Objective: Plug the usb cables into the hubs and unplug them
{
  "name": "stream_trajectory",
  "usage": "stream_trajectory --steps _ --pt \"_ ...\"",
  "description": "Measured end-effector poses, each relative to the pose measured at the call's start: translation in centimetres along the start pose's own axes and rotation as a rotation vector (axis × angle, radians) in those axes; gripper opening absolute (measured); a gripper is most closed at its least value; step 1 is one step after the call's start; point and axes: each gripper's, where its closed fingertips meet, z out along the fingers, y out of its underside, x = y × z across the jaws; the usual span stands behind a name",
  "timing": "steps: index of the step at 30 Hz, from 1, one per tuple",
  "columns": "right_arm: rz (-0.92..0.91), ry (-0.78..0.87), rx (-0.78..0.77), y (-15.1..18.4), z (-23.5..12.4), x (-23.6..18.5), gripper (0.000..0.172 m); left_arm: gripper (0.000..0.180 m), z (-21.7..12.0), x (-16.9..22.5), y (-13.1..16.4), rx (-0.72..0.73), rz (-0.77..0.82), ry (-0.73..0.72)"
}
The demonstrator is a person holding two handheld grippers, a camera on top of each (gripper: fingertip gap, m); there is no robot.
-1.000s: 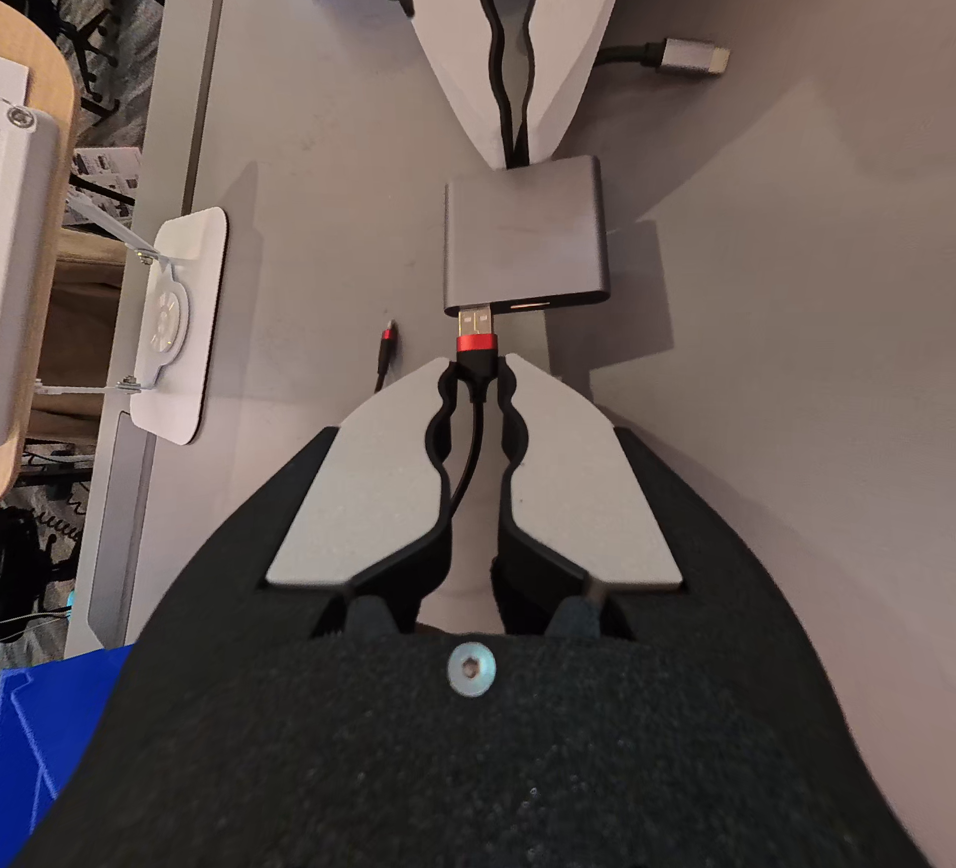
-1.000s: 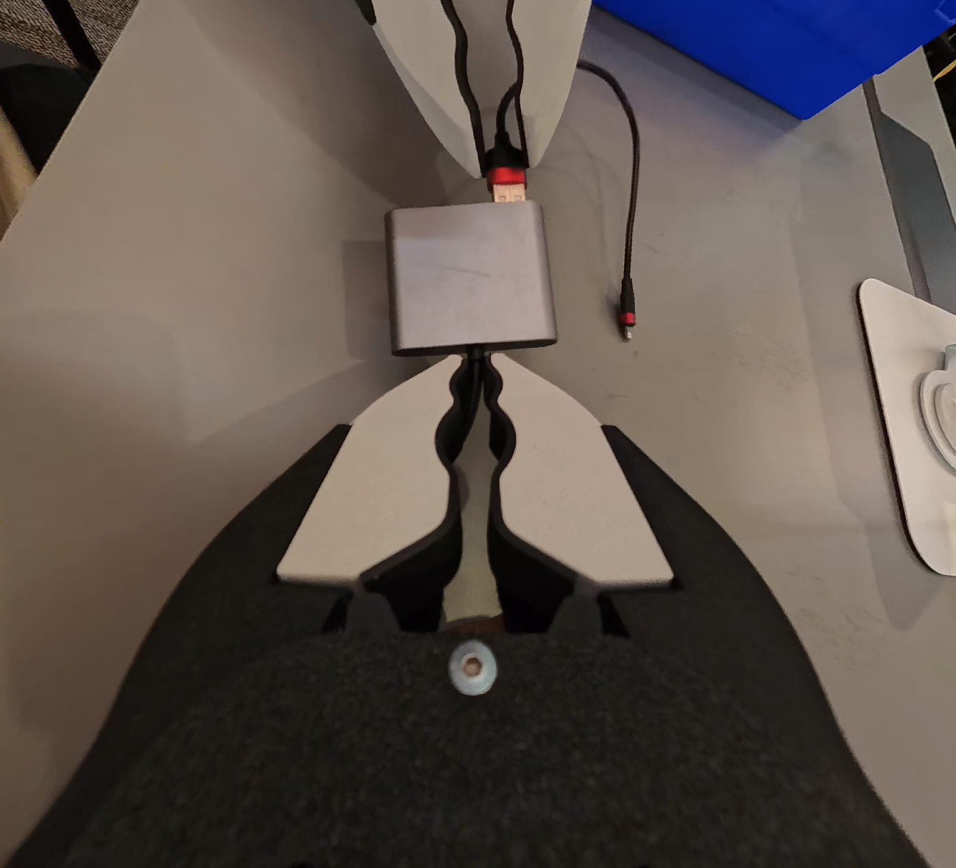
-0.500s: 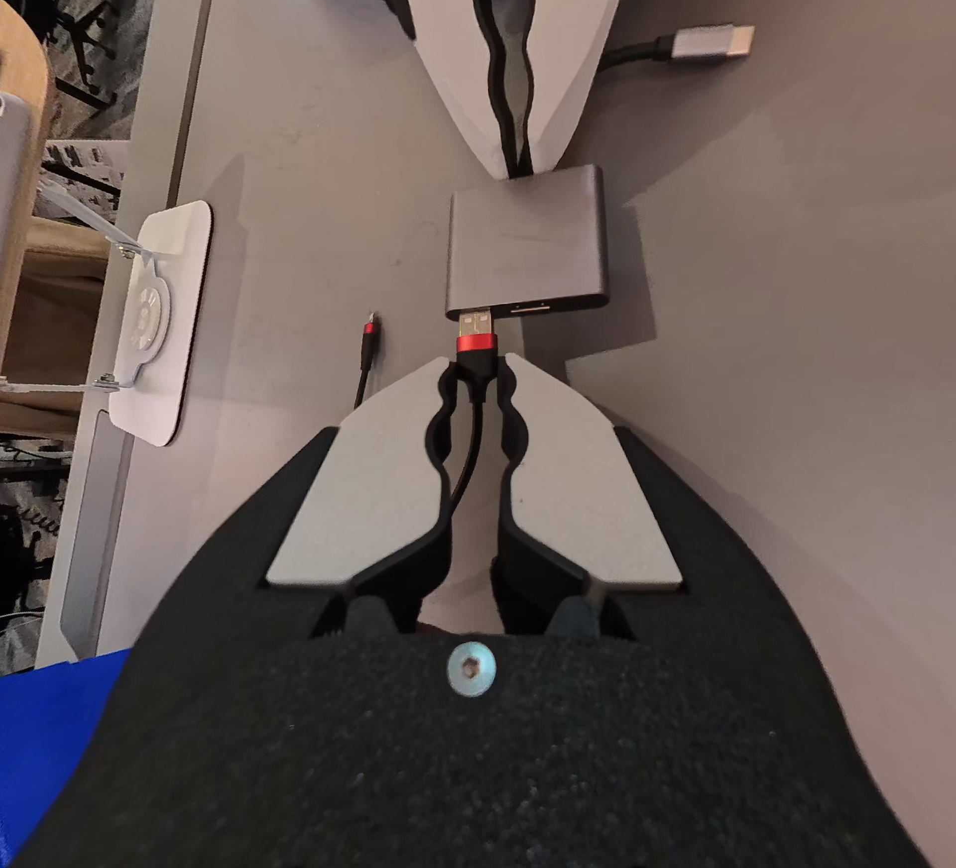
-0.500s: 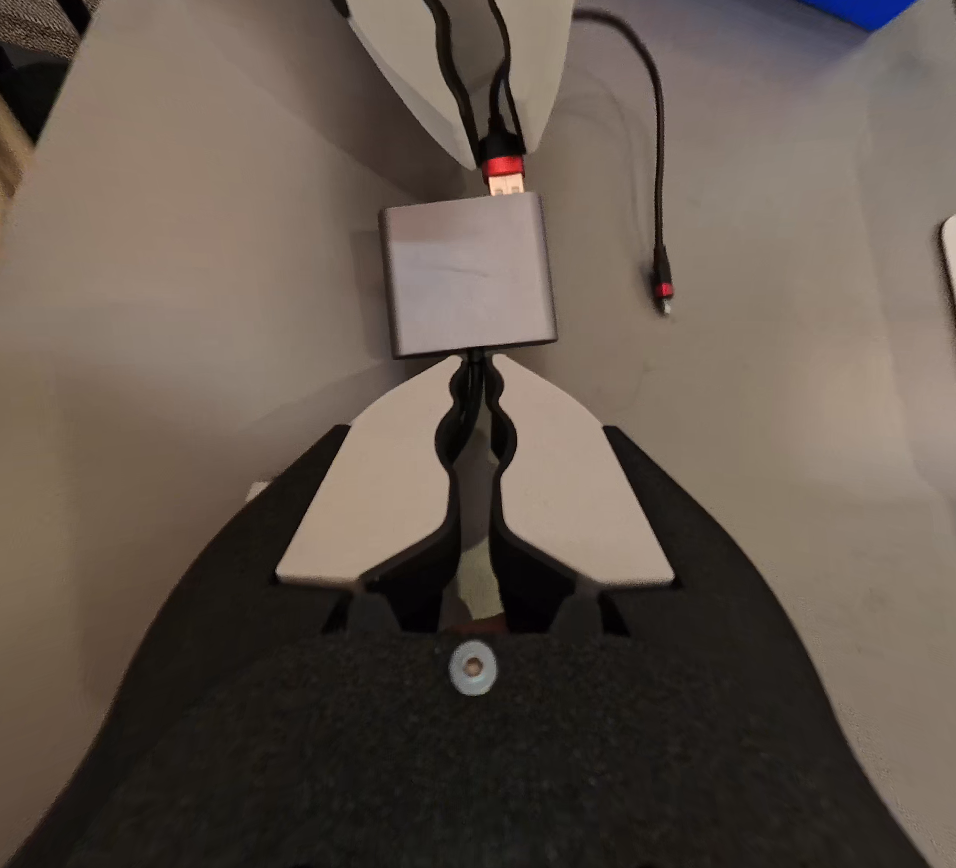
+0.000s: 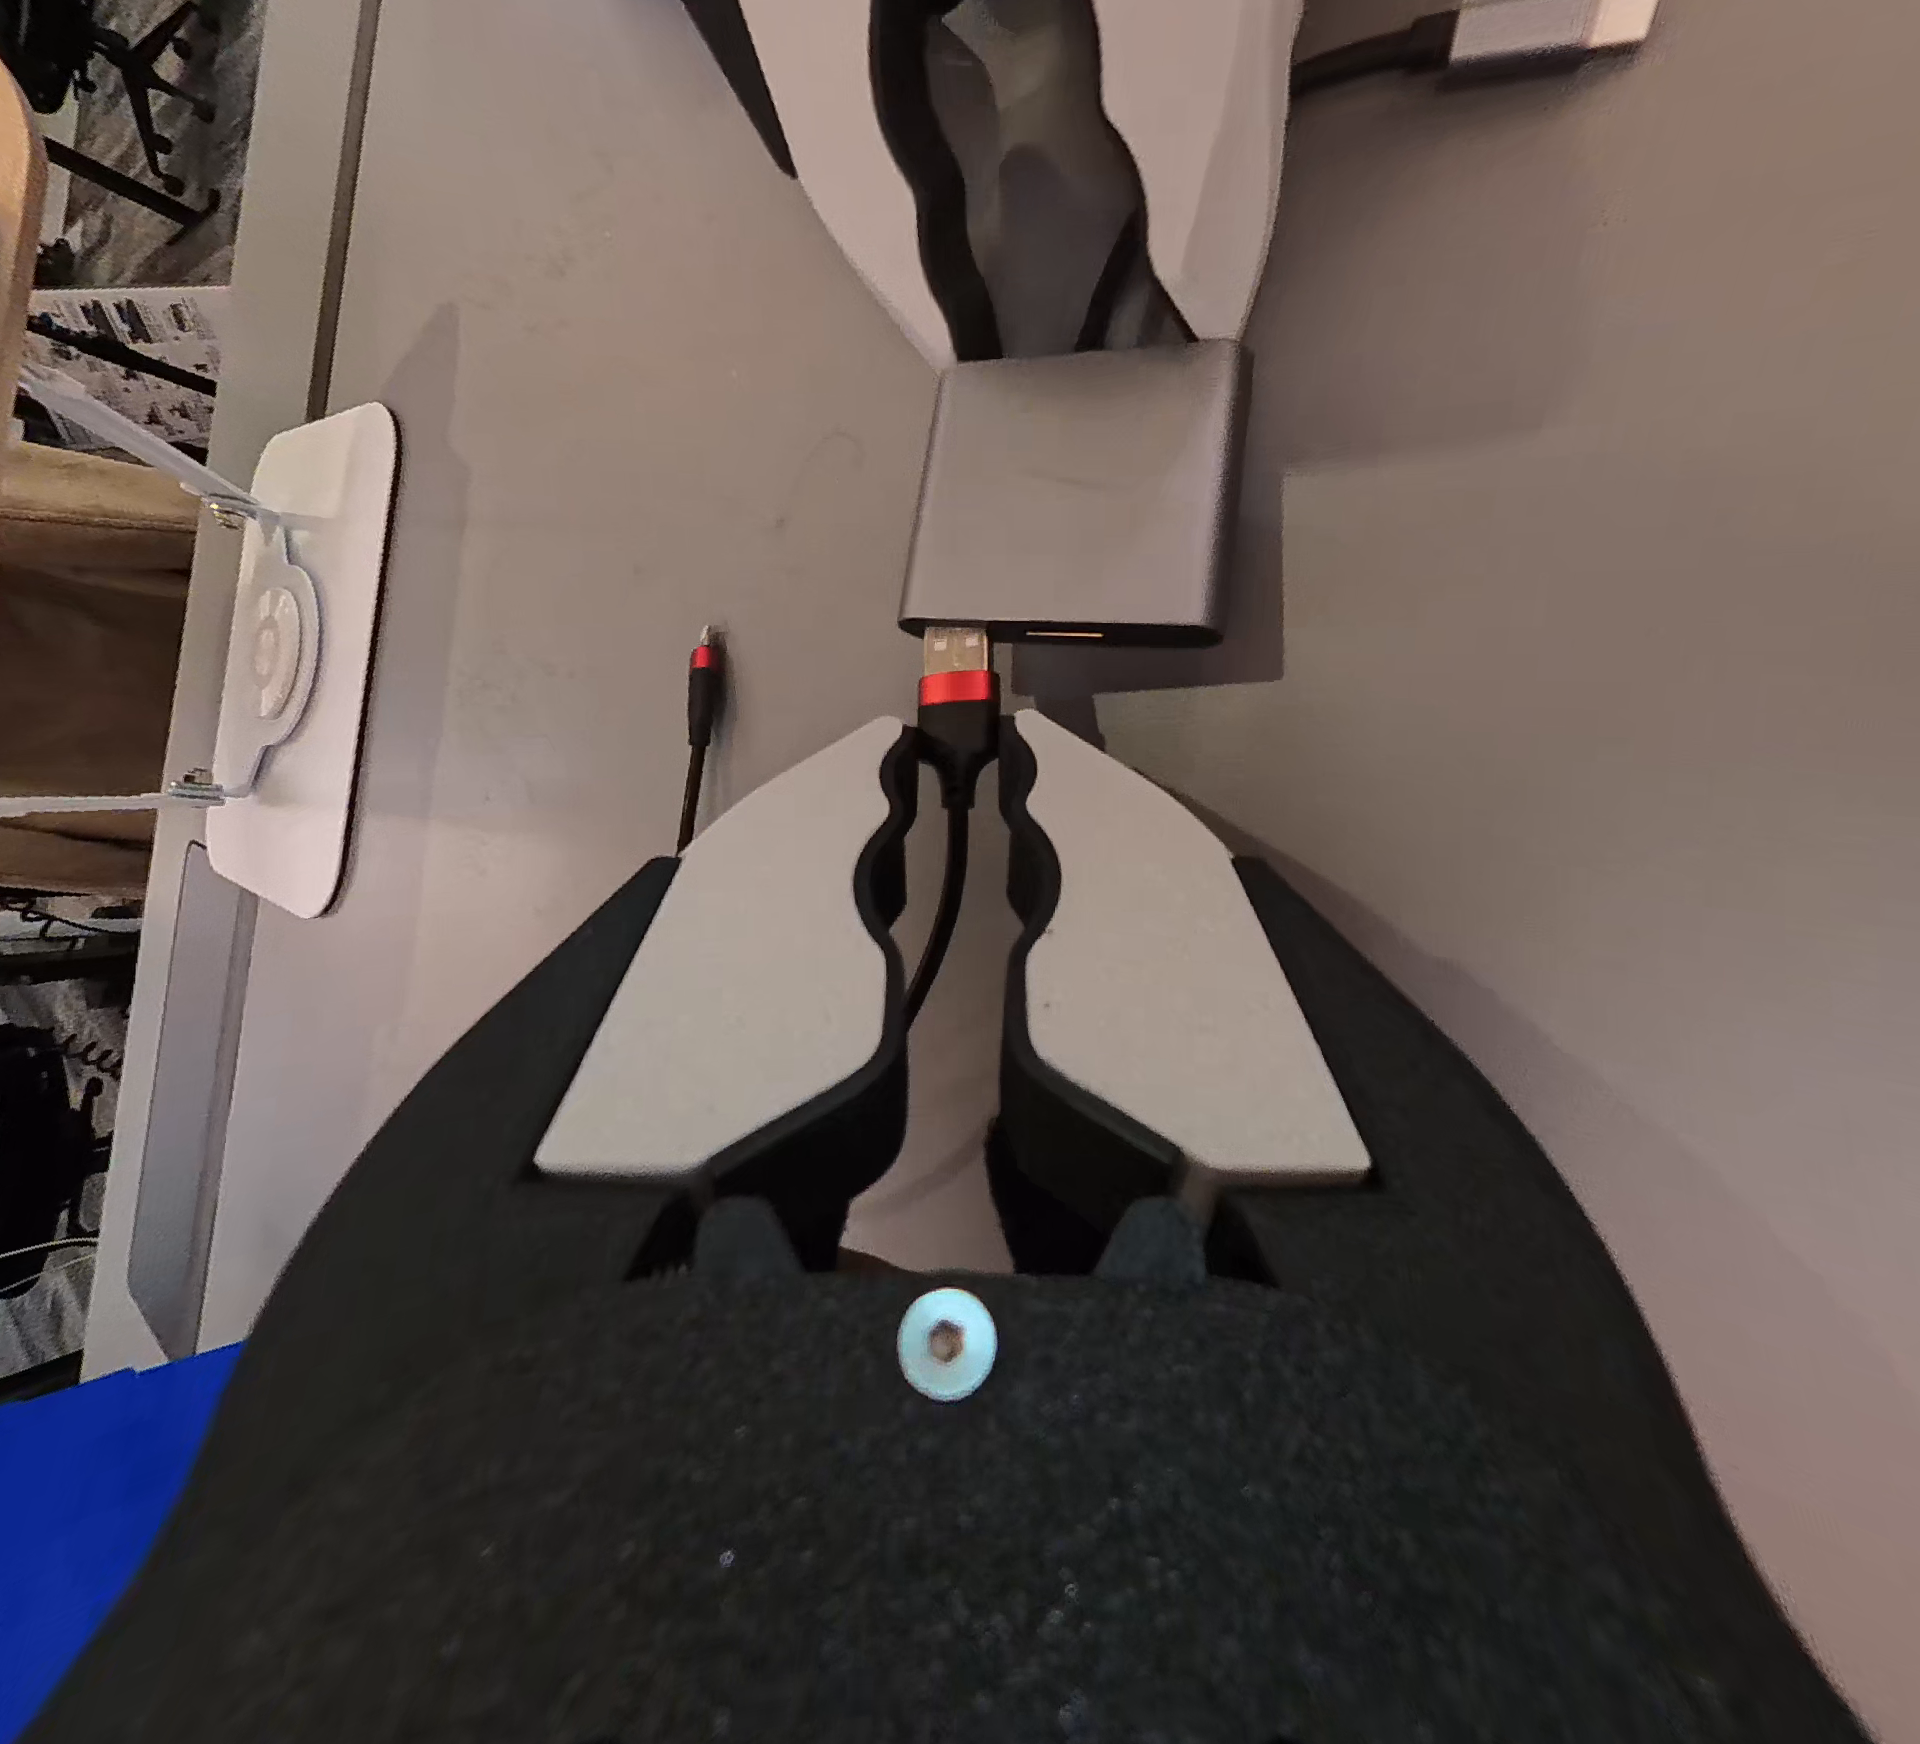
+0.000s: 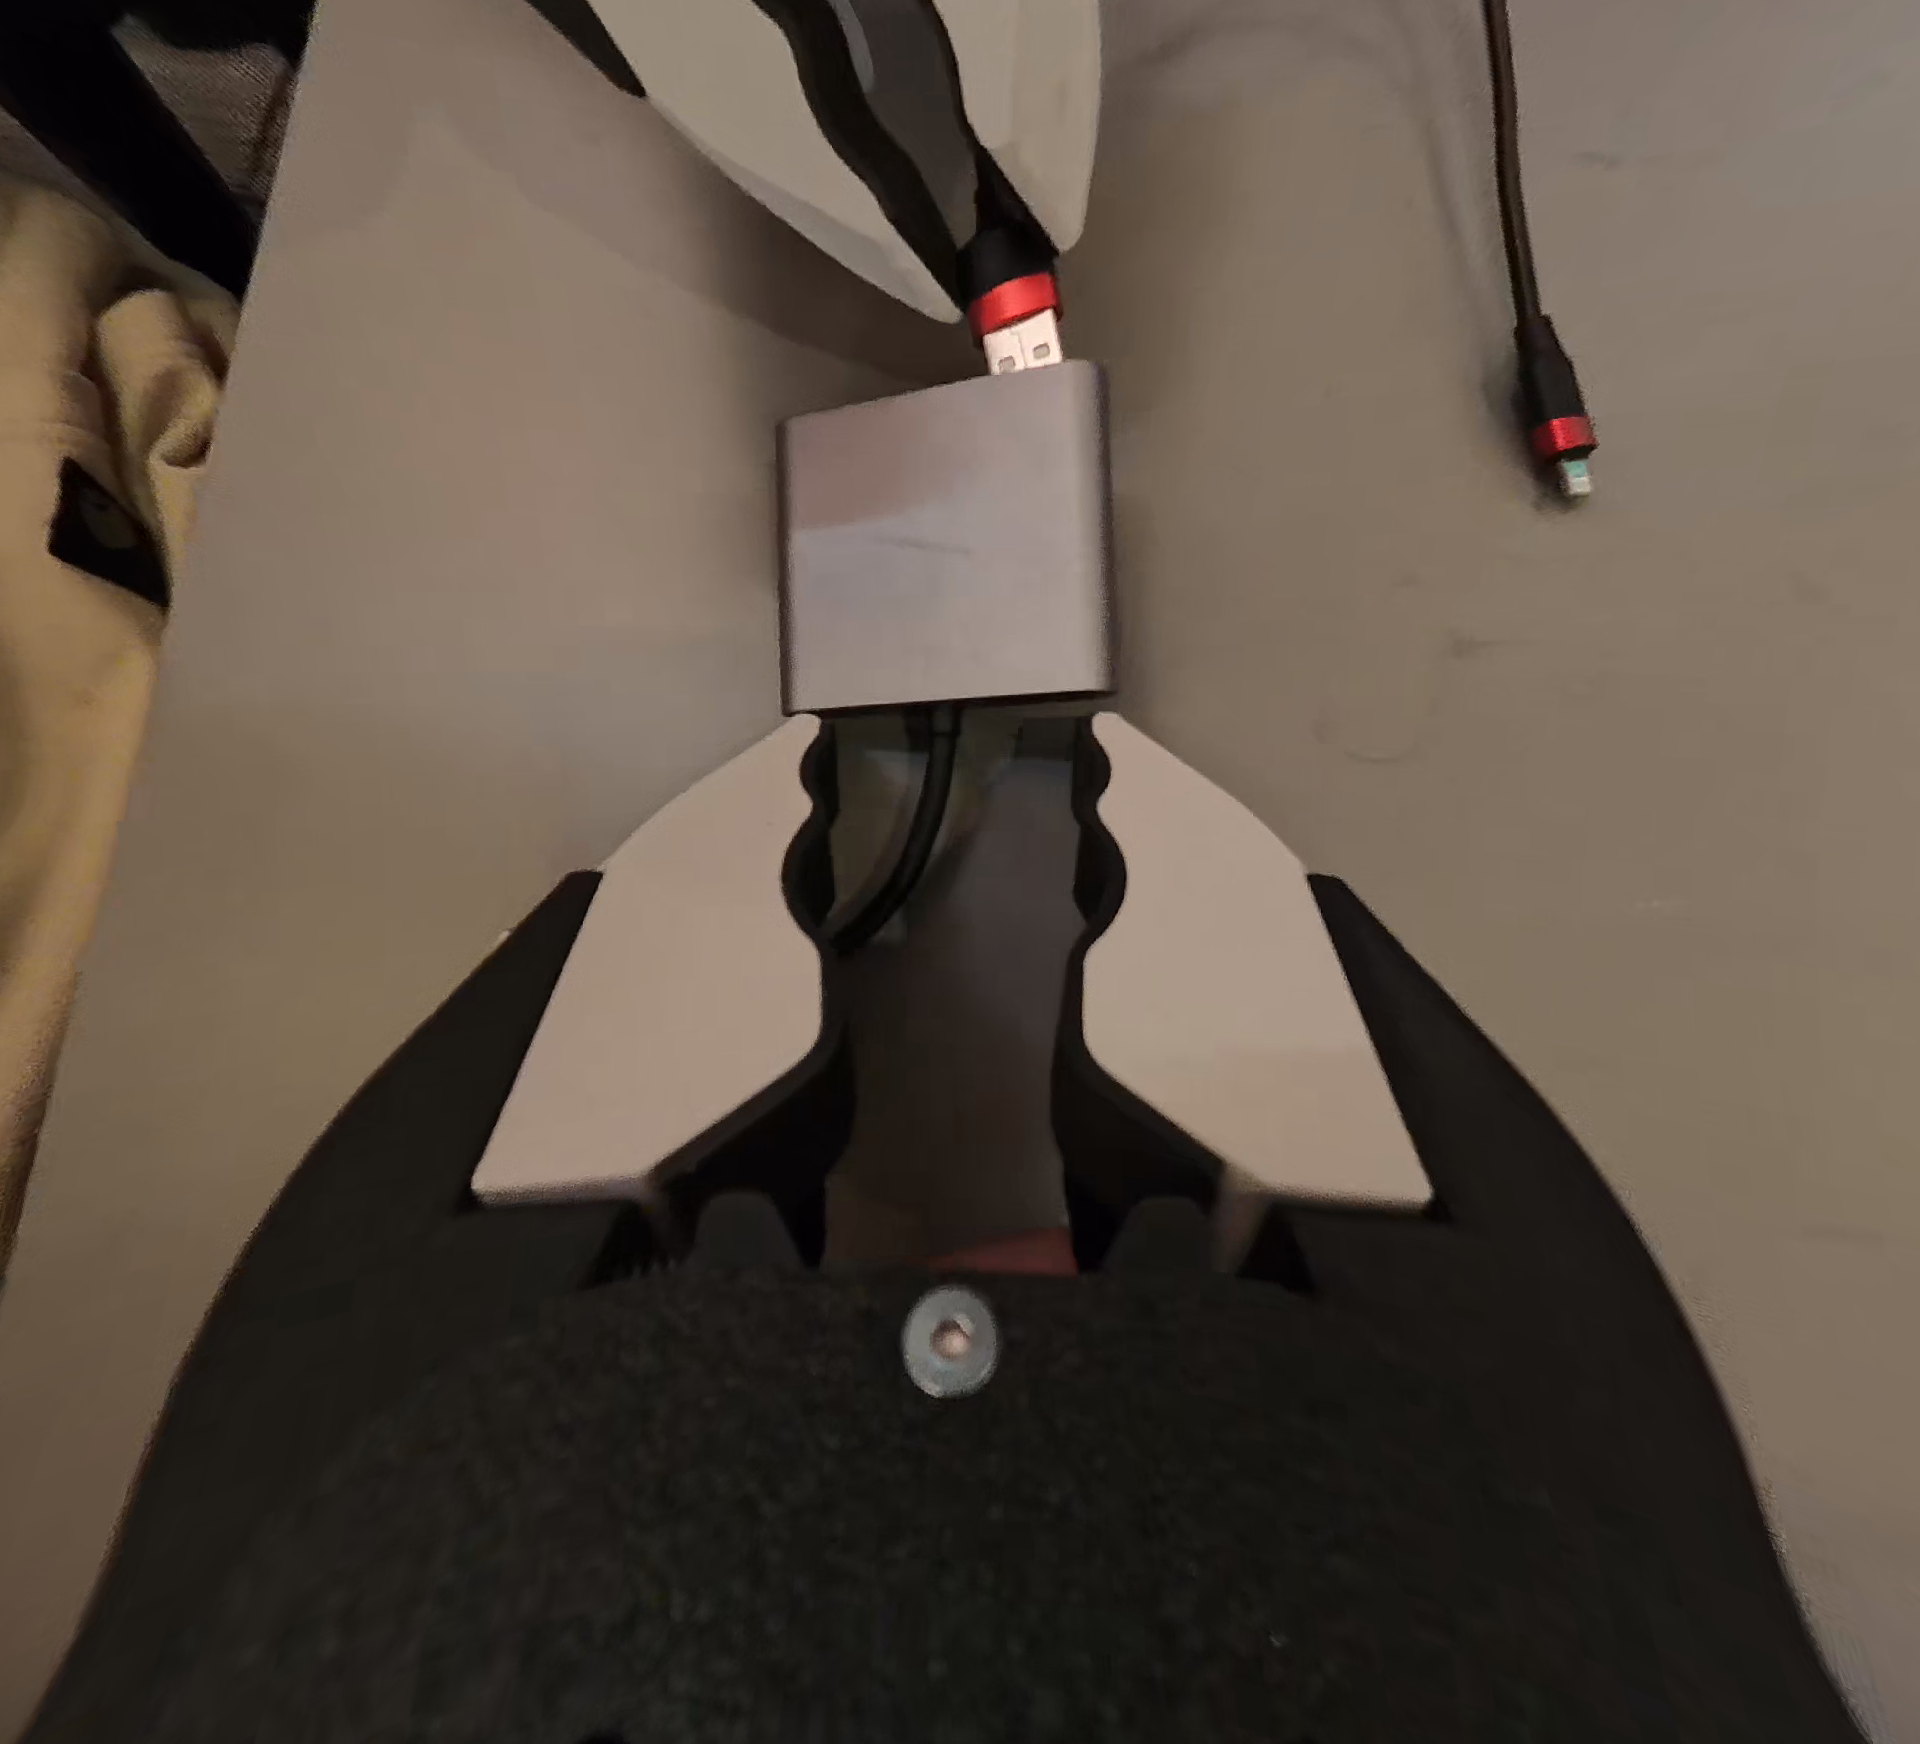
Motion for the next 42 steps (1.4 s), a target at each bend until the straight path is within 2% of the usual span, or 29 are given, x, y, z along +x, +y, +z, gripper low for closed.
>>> stream_trajectory --steps 5,10,12,15,18,22,25,30,36,42 --pt "0.137 -0.136 -0.017 -0.5 -0.4 0.3 0.058 0.014 -0.2 -0.2 -0.2 0.008 0.005 -0.017" --pt "0.221 -0.401 0.006 -2.0 -0.3 -1.2 0.057 0.014 -0.4 -0.3 -0.1 0.007 0.0 -0.025" --pt "0.26 -0.503 0.0 -2.5 -0.4 -1.9 0.049 0.014 -0.4 -0.5 0.0 -0.002 0.001 -0.04" --pt "0.272 -0.568 0.061 -3.8 -0.6 -2.6 0.051 0.014 -0.6 -0.6 -0.3 0.014 -0.009 -0.042" --pt "0.29 -0.559 0.07 -4.0 -0.6 -2.4 0.058 0.014 -0.8 -1.0 -0.4 0.011 -0.005 -0.058" --pt "0.298 -0.518 0.088 -4.3 -0.6 -1.4 0.026 0.014 -1.0 -1.4 -0.8 0.023 0.001 -0.084" --pt "0.253 -0.453 0.09 -4.3 -0.4 -1.0 0.024 0.014 -1.2 -1.8 -0.9 0.006 0.059 -0.135" --pt "0.167 -0.389 0.093 -4.7 -1.1 -1.0 0.018 0.014 -2.3 -2.3 -1.9 -0.042 0.307 -0.289" --pt "0.164 -0.372 0.195 -5.8 -2.5 -0.5 0.013 0.014 -4.0 -3.9 -4.1 -0.042 0.461 -0.433" --pt "0.133 -0.276 0.243 -6.1 -2.9 0.3 0.013 0.014 -3.9 -4.6 -4.3 -0.044 0.507 -0.502"
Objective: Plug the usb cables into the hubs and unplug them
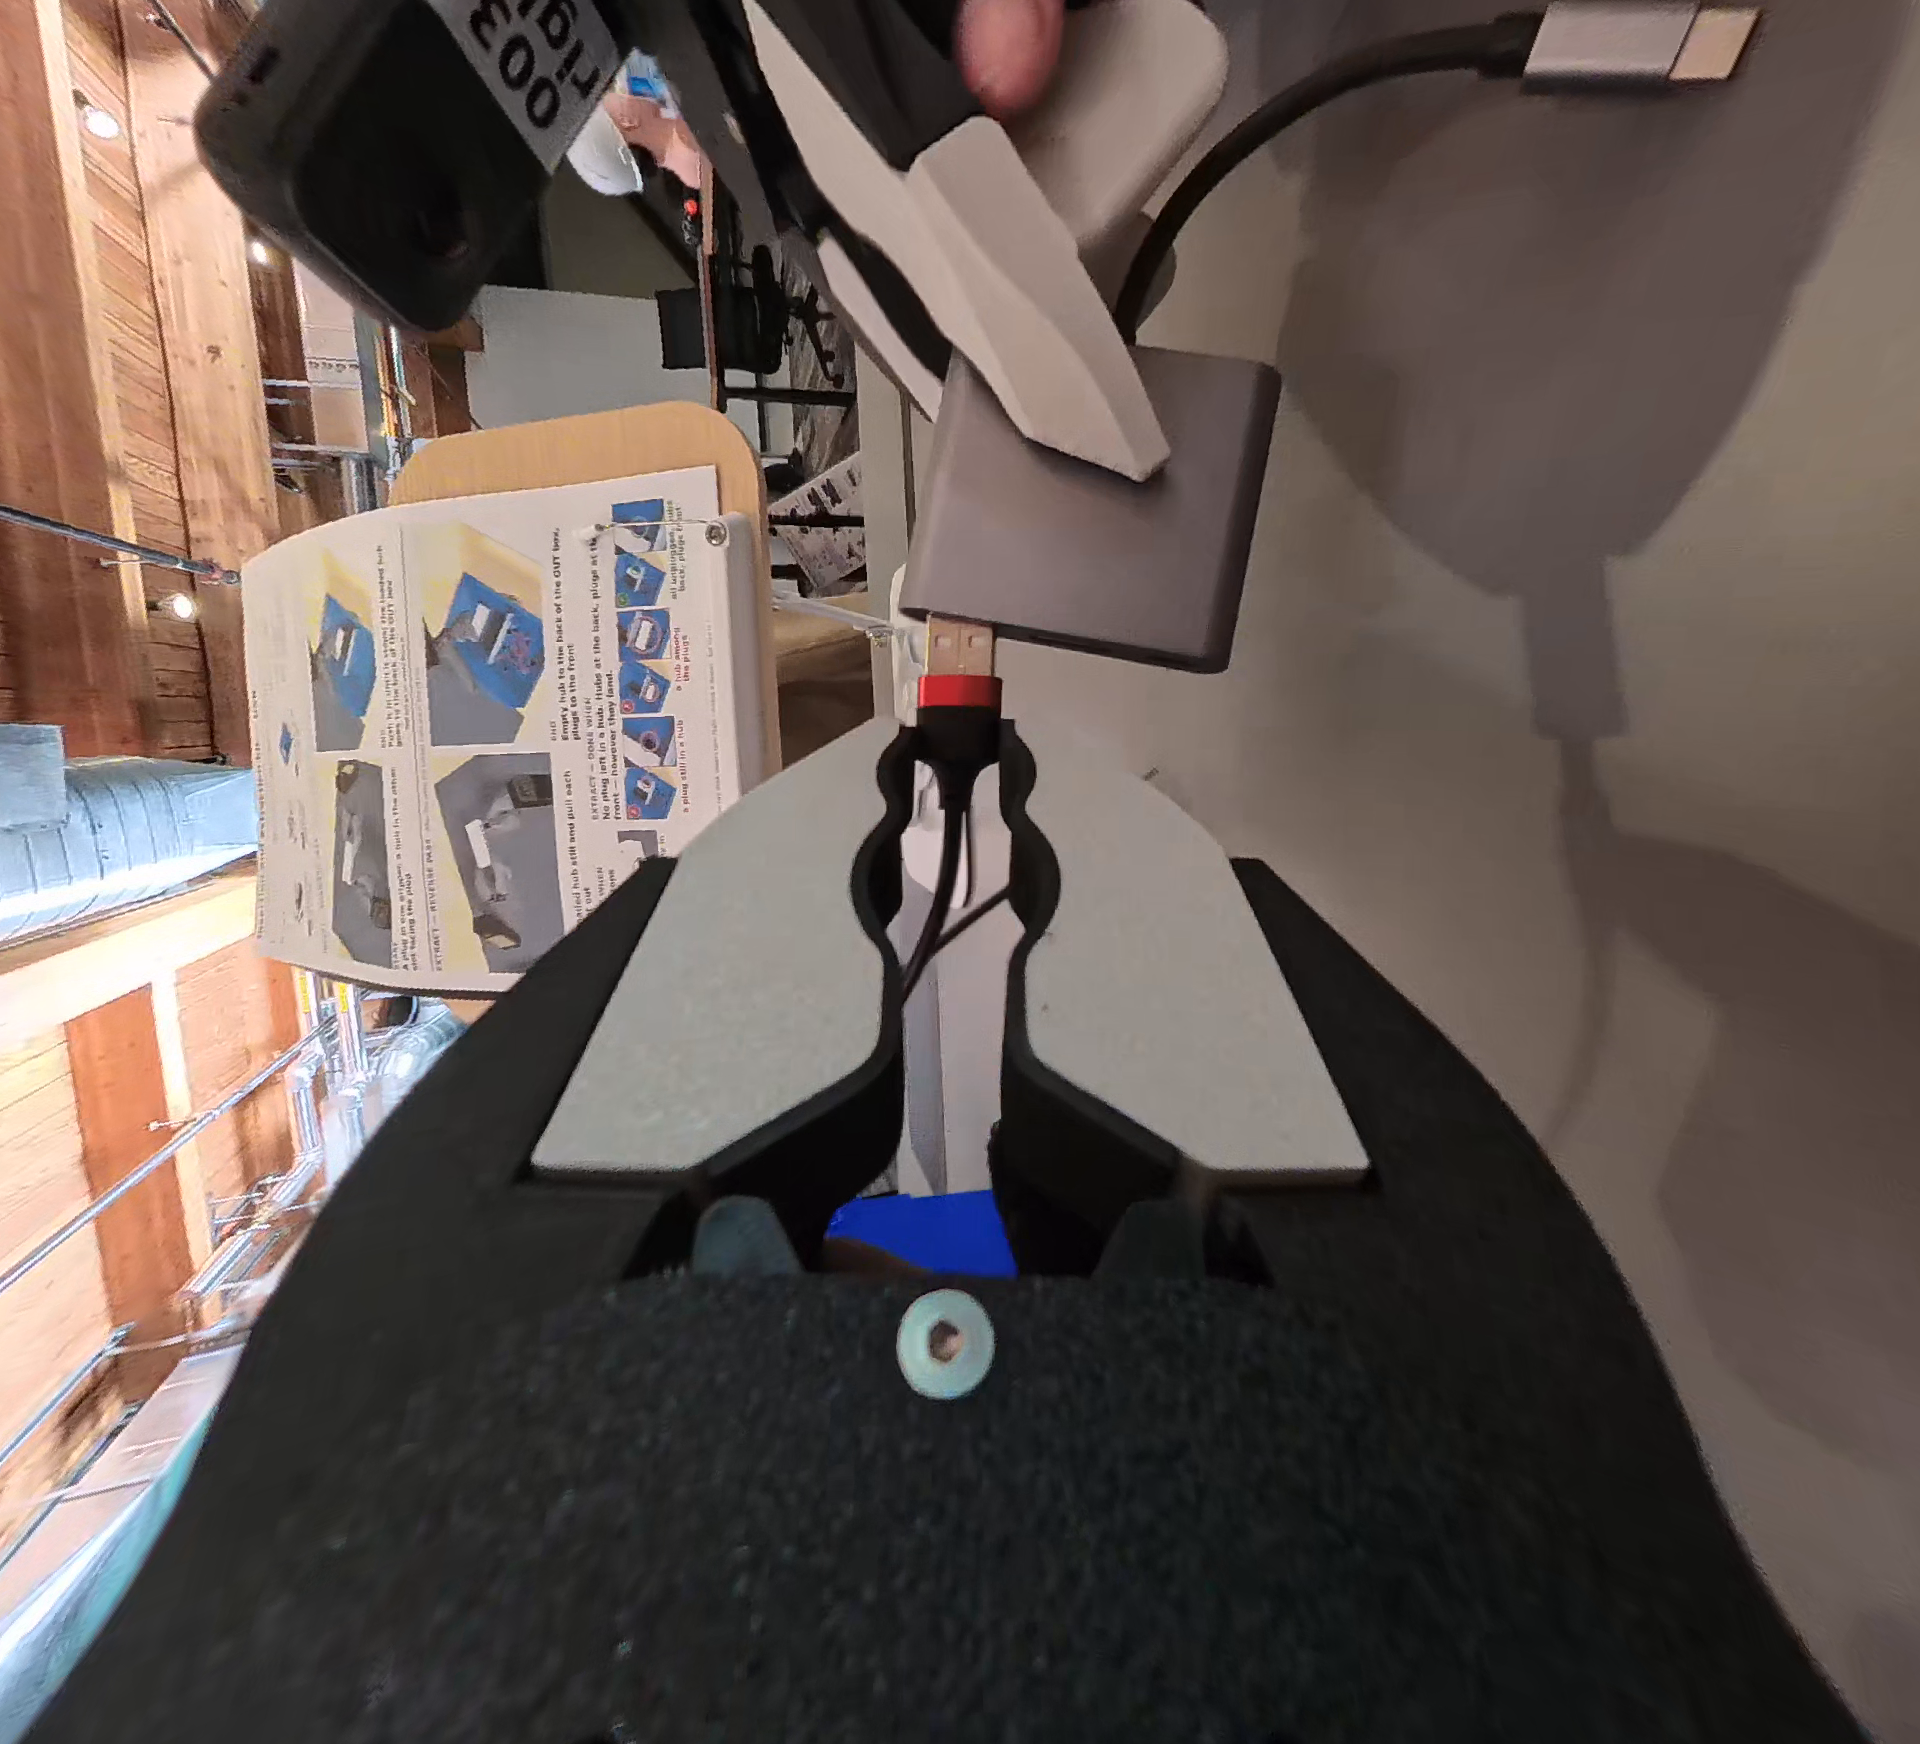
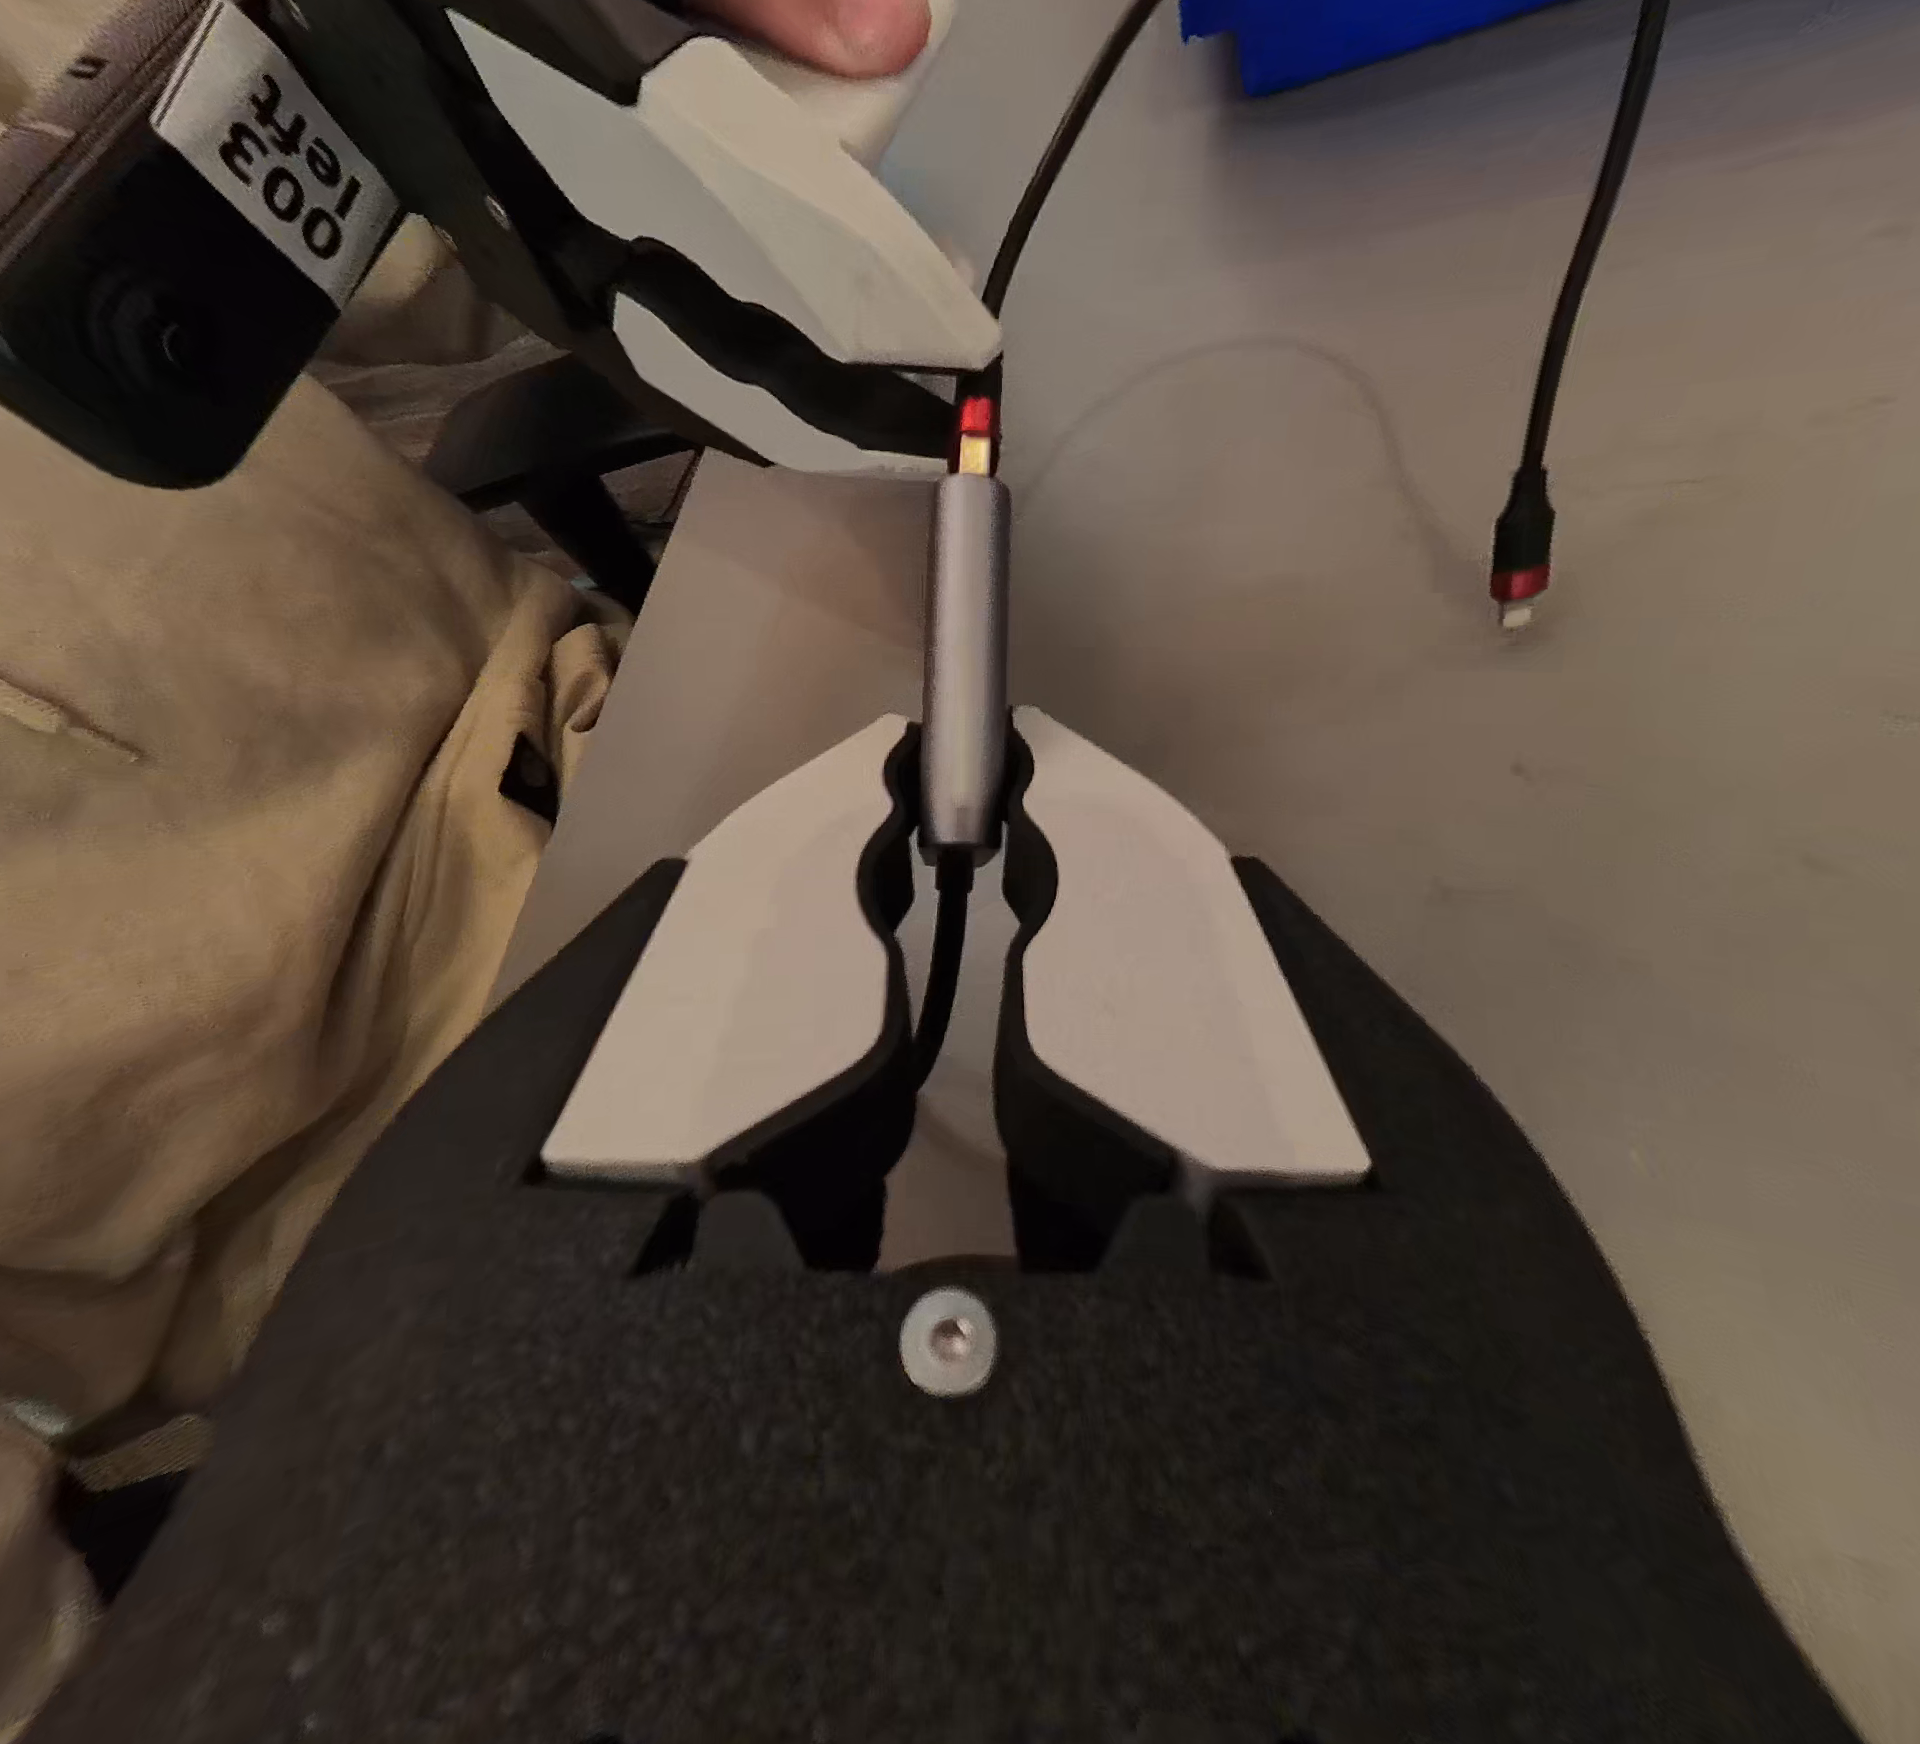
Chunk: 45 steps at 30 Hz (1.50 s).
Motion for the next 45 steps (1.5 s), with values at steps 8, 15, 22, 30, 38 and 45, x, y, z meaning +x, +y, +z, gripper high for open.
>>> stream_trajectory --steps 8,15,22,30,38,45 --pt "0.032 -0.022 0.028 0.1 -0.2 0.1 0.013 0.039 0.0 0.0 0.4 0.029 -0.086 0.005" --pt "0.044 -0.038 0.017 0.6 0.0 0.1 0.013 0.056 -0.9 0.0 0.8 0.081 -0.289 0.106" --pt "0.045 -0.148 0.016 1.0 0.0 -1.6 0.013 0.037 -2.5 -0.3 0.2 0.297 -0.58 0.268" --pt "0.063 -0.302 0.041 0.9 -0.2 -3.7 0.013 0.024 -4.4 -0.3 -1.5 0.502 -0.662 0.414" --pt "0.109 -0.414 0.067 0.8 -0.3 -4.6 0.013 0.023 -4.7 0.6 -2.1 0.508 -0.542 0.445" --pt "0.124 -0.436 0.038 1.3 0.2 -4.8 0.012 0.006 -4.3 0.9 -2.2 0.521 -0.498 0.423"
